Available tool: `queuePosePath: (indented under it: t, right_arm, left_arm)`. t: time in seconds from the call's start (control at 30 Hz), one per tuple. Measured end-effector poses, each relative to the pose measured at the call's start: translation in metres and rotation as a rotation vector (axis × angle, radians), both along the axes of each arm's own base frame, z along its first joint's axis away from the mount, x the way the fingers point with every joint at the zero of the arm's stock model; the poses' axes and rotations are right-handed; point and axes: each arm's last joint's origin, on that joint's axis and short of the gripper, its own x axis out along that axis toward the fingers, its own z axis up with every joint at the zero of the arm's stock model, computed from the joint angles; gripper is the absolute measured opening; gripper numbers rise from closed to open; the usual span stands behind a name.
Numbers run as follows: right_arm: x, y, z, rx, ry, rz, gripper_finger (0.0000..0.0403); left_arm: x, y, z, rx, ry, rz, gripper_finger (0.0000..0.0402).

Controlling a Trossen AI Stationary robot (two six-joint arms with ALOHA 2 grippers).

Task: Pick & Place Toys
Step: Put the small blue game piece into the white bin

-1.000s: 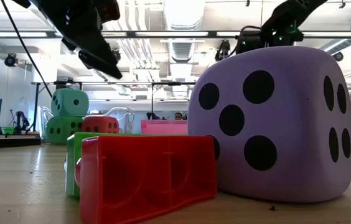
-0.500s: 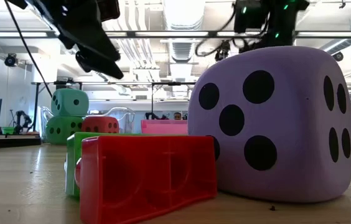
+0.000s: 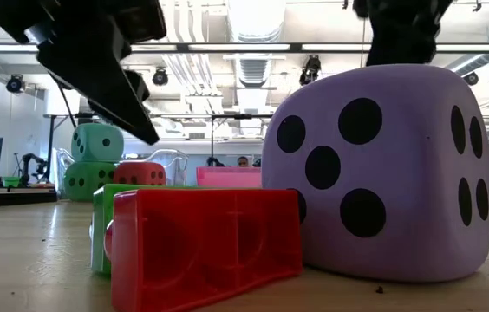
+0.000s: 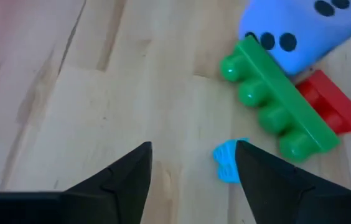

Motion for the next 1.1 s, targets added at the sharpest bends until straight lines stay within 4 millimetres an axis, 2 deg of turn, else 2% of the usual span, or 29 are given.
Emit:
queuePosePath:
  t: [0.17, 0.33, 0.5, 0.73, 0.83, 1.1]
  right_arm:
    - [0.011, 0.027, -0.002, -0.06, -0.118, 0.037, 0.0313]
    - [0.025, 0.043, -0.012, -0.104, -0.163, 0.085, 0.0313]
    - [0.035, 0.045, -0.02, -0.133, -0.176, 0.086, 0.0313]
    - [0.04, 0.044, -0.022, -0.161, -0.164, 0.111, 0.0313]
    - [0.041, 0.044, -0.021, -0.157, -0.179, 0.113, 0.0313]
    - [0.043, 0.045, -0.02, -0.155, -0.2, 0.118, 0.0313]
  left_arm:
    - [0.003, -0.003, -0.01, -0.071, 0.028, 0.092, 0.0225]
    - [0.007, -0.006, -0.018, -0.101, 0.045, 0.078, 0.0225]
    - [0.008, -0.008, -0.022, -0.118, 0.058, 0.058, 0.0246]
    - [0.005, -0.02, -0.021, -0.117, 0.038, -0.003, 0.0325]
    - [0.005, -0.025, -0.022, -0.051, -0.001, -0.032, 0.0352]
    - [0.004, -0.041, -0.035, -0.012, -0.016, -0.056, 0.037]
